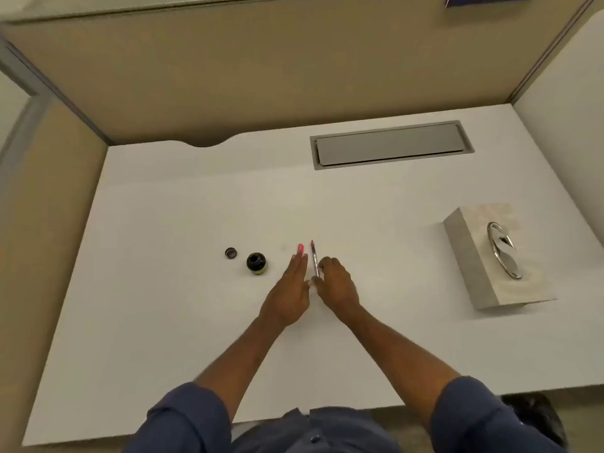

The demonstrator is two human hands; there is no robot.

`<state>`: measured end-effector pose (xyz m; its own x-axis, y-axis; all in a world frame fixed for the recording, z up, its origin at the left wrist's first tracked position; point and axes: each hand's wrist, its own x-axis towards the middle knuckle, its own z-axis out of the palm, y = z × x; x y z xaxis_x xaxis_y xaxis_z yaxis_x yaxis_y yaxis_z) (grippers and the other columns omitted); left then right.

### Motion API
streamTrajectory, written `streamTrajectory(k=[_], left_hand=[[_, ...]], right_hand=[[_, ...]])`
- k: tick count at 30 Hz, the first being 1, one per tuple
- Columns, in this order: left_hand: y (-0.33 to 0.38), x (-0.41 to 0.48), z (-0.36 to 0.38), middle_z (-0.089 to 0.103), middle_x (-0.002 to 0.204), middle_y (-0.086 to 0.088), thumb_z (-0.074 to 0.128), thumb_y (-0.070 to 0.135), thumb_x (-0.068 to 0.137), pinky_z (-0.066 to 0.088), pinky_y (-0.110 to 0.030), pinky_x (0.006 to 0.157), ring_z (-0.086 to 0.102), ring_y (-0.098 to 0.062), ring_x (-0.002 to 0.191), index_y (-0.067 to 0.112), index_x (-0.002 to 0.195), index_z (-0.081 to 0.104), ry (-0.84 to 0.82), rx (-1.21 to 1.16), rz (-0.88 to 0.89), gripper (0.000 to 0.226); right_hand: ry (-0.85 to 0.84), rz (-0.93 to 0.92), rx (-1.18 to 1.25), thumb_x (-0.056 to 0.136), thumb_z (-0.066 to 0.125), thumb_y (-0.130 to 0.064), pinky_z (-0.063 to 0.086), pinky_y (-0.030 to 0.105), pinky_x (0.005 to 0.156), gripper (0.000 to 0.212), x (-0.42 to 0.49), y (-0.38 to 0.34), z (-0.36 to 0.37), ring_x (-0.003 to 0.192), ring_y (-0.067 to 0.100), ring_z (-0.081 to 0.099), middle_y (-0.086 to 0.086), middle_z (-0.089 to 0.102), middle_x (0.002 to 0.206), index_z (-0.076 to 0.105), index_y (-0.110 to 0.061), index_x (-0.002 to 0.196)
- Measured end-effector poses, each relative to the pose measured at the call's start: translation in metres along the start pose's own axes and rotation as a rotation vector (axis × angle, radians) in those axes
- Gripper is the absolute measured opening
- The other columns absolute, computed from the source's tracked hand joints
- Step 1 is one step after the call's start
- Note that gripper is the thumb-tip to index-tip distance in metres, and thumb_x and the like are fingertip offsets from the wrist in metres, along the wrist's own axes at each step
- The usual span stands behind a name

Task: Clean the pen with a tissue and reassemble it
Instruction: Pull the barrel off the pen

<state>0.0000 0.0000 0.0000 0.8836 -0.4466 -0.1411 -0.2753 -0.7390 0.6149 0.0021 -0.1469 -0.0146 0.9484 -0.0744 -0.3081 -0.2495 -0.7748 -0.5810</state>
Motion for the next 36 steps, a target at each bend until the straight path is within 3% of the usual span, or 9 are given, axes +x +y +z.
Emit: streamTrajectory(k=[3,8,11,13,17,21,27,32,36], left_hand=[[-0.002,0.005,0.001,0.010,0.170,0.007,0.044,0.014,0.104,0.013,-0.016,0.121,0.013,-0.004,0.154,0.017,0.162,0.009,0.016,-0.218,-0.128,0.067],[0.000,0.016,-0.003,0.041,0.159,-0.007,0.052,0.021,0.104,0.026,-0.026,0.116,0.038,-0.021,0.147,0.011,0.155,0.036,-0.043,-0.297,-0.416,0.055],[0.002,0.023,-0.008,0.051,0.152,-0.005,0.048,0.025,0.106,0.030,-0.022,0.111,0.046,-0.021,0.140,0.012,0.150,0.046,-0.021,-0.428,-0.505,0.046],[0.003,0.021,-0.010,0.059,0.144,-0.004,0.052,0.030,0.103,0.036,-0.032,0.116,0.053,-0.021,0.134,0.017,0.144,0.054,0.003,-0.578,-0.556,0.043],[0.014,0.011,-0.021,0.068,0.130,-0.010,0.063,0.026,0.099,0.047,-0.038,0.109,0.063,-0.026,0.122,0.014,0.126,0.064,0.104,-1.155,-0.725,0.029],[0.038,-0.006,-0.032,0.070,0.130,-0.007,0.066,0.035,0.095,0.049,-0.034,0.106,0.067,-0.021,0.120,0.010,0.131,0.063,-0.008,-1.345,-0.643,0.044],[0.051,-0.037,-0.027,0.071,0.126,-0.014,0.059,0.018,0.100,0.052,-0.035,0.104,0.066,-0.024,0.122,0.000,0.130,0.063,0.044,-1.501,-0.593,0.035],[0.043,-0.056,-0.032,0.074,0.119,-0.015,0.065,0.010,0.095,0.055,-0.036,0.099,0.068,-0.026,0.117,0.003,0.122,0.069,0.183,-1.509,-0.648,0.028],[0.037,-0.065,-0.039,0.075,0.114,-0.014,0.069,0.004,0.089,0.058,-0.034,0.095,0.073,-0.021,0.106,0.004,0.117,0.071,0.291,-1.628,-0.691,0.028]], right_hand=[[0.046,0.016,0.017,0.093,0.072,-0.023,0.051,0.039,0.072,0.029,0.011,0.000,0.003,0.096,0.031,0.063,0.010,0.062,0.109,0.056,-0.006,0.111],[0.054,0.086,0.070,0.091,0.070,-0.013,0.042,0.031,0.068,0.023,0.022,0.002,0.005,0.093,0.030,0.065,0.012,0.068,0.103,0.057,-0.006,0.109],[0.056,0.197,0.228,0.086,0.068,-0.012,0.041,0.020,0.059,0.023,0.020,0.009,-0.005,0.081,0.021,0.064,0.005,0.072,0.091,0.062,-0.008,0.108],[0.056,0.272,0.413,0.084,0.070,-0.013,0.042,0.016,0.061,0.019,0.009,0.011,-0.019,0.076,0.015,0.063,-0.001,0.071,0.086,0.068,-0.010,0.103],[-0.193,0.359,0.986,0.092,0.069,-0.012,0.056,0.026,0.076,0.010,-0.025,0.014,-0.052,0.078,0.016,0.064,0.001,0.071,0.087,0.074,-0.010,0.101],[-0.459,0.459,1.356,0.101,0.059,-0.013,0.059,0.026,0.078,0.023,-0.061,0.019,-0.075,0.077,0.015,0.065,0.005,0.069,0.090,0.074,-0.003,0.115],[-0.419,0.612,1.454,0.103,0.056,-0.009,0.061,0.023,0.072,0.025,-0.099,0.021,-0.071,0.070,0.013,0.066,0.013,0.070,0.093,0.072,0.003,0.118],[-0.294,0.615,1.478,0.096,0.069,-0.008,0.063,0.026,0.083,0.026,-0.112,0.007,-0.059,0.092,0.020,0.072,0.015,0.073,0.103,0.072,0.003,0.119],[-0.223,0.584,1.373,0.093,0.074,-0.018,0.063,0.025,0.080,0.026,-0.109,-0.009,-0.058,0.081,0.017,0.070,0.011,0.073,0.091,0.076,0.000,0.112]])
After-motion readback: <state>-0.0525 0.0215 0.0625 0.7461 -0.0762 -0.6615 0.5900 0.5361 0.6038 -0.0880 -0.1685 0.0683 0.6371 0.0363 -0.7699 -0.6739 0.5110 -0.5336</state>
